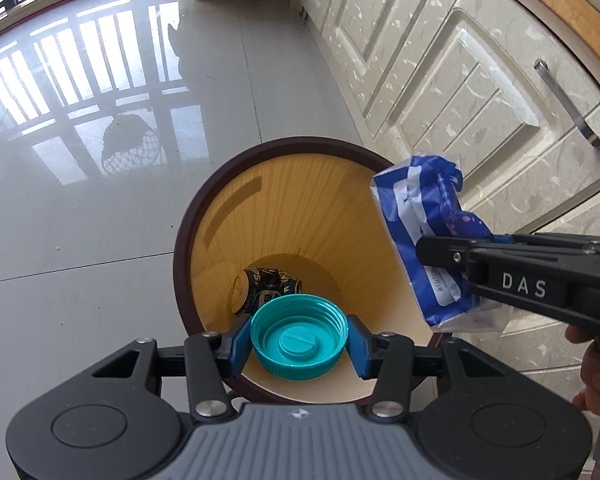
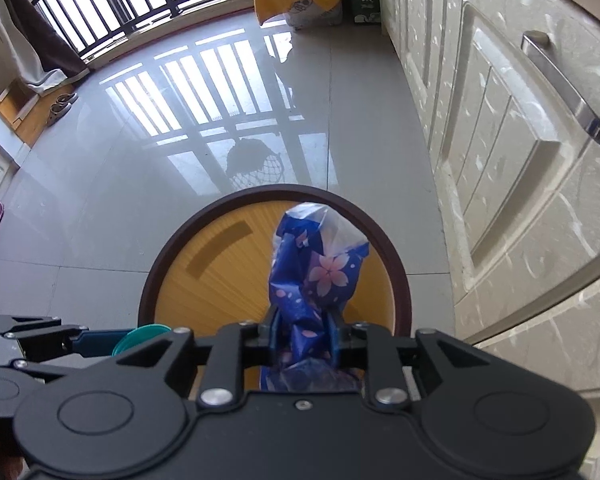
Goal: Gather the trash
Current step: 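Open the right tool and left tool to drop bag and cap into wastebasket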
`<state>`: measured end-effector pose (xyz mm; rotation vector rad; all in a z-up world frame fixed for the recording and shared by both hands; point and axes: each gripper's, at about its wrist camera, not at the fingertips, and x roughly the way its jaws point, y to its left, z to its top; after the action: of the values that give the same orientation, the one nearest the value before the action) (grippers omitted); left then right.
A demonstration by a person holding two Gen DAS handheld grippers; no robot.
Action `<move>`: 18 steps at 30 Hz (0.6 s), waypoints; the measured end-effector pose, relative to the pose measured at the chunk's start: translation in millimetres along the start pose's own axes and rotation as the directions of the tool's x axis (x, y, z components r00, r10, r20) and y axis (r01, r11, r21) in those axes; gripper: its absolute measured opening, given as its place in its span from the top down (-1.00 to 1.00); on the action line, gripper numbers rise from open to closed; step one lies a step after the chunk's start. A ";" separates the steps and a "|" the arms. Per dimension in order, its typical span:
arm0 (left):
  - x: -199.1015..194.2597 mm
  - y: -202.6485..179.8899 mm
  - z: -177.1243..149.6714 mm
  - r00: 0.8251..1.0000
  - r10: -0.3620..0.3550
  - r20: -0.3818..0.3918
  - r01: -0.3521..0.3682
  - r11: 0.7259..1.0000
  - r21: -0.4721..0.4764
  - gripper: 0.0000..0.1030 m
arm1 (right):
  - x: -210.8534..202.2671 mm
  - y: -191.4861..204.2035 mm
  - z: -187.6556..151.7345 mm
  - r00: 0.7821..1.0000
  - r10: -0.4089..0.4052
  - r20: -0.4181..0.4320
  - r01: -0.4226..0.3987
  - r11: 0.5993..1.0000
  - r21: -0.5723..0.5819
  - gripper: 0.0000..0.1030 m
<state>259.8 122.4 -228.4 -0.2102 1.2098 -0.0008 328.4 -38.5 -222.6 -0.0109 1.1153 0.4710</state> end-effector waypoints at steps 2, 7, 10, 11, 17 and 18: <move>2.1 -1.9 0.0 1.000 -0.002 -0.003 0.002 1.000 0.006 0.03 | 0.7 -2.5 0.9 1.000 0.002 -0.001 -0.002 1.000 0.013 0.25; 4.4 -6.2 0.8 1.000 -0.009 -0.005 0.009 0.999 0.033 0.03 | 0.5 -4.1 1.4 1.000 -0.003 -0.003 0.003 1.000 0.026 0.15; 6.2 -6.7 2.0 1.000 -0.008 0.003 0.008 0.999 0.046 0.03 | -1.6 -5.5 1.4 1.000 0.000 0.004 0.000 0.999 0.032 0.01; 7.3 -7.8 2.5 1.000 -0.005 0.001 0.005 0.999 0.048 0.03 | -2.4 -5.7 2.0 1.000 -0.002 0.009 0.002 0.999 0.036 -0.06; 8.4 -5.4 -0.9 1.000 -0.001 -0.010 0.001 0.998 0.062 0.03 | -4.2 -11.4 3.0 1.000 0.018 0.014 -0.019 0.998 0.068 -0.52; 8.4 -5.3 -1.5 1.000 0.000 -0.012 0.001 0.998 0.067 0.03 | -4.3 -12.0 2.6 1.000 0.023 0.015 -0.024 0.997 0.071 -0.53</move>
<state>262.0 116.0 -235.8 -0.1519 1.2195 -0.0428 333.5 -50.3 -220.4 0.0678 1.1192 0.4514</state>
